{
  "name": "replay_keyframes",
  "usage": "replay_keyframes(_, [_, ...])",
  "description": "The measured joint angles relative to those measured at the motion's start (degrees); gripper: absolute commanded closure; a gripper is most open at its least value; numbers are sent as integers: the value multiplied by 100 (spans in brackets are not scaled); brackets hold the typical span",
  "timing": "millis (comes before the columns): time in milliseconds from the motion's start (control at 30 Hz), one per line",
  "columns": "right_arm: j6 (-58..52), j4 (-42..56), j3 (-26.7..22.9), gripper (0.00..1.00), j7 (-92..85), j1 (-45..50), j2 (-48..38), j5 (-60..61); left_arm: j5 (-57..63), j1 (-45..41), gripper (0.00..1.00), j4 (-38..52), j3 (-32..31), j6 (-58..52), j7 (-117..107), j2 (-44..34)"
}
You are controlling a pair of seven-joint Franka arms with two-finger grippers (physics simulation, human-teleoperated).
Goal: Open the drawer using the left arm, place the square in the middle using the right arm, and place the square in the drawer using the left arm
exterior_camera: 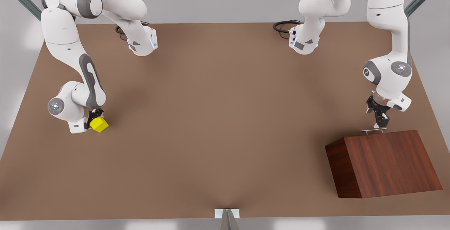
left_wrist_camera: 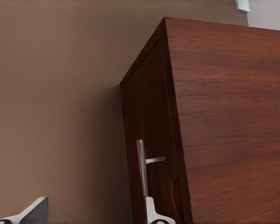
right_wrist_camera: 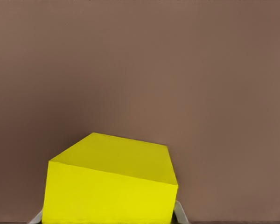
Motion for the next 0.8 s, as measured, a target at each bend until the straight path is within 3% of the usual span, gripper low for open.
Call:
replay_keyframes(67, [15, -2, -3, 37, -1, 24, 0, 0, 3, -1, 0, 99, 0, 91, 0, 160])
replay_keyframes(167, [63, -2, 1, 40, -3, 26, 63, 3, 6, -1, 0, 200, 0, 123, 0, 292])
replay_keyframes(400, [-169, 24, 6, 41, 60, 73, -202, 6, 4, -5, 0, 213, -4, 132, -9, 466])
replay_keyframes(533, [-951, 68, 101, 39, 1533, 570, -803, 3, 2, -10, 0, 205, -9, 88, -9, 472])
replay_keyframes(633, [-1222, 148, 360, 38, 3641, 1395, -992, 17, 0, -20, 0, 187, -9, -81, -28, 385])
replay_keyframes(800, [-1232, 521, 1854, 37, 6895, 1501, -824, 21, -1, -27, 0, 161, -9, -438, -35, 184])
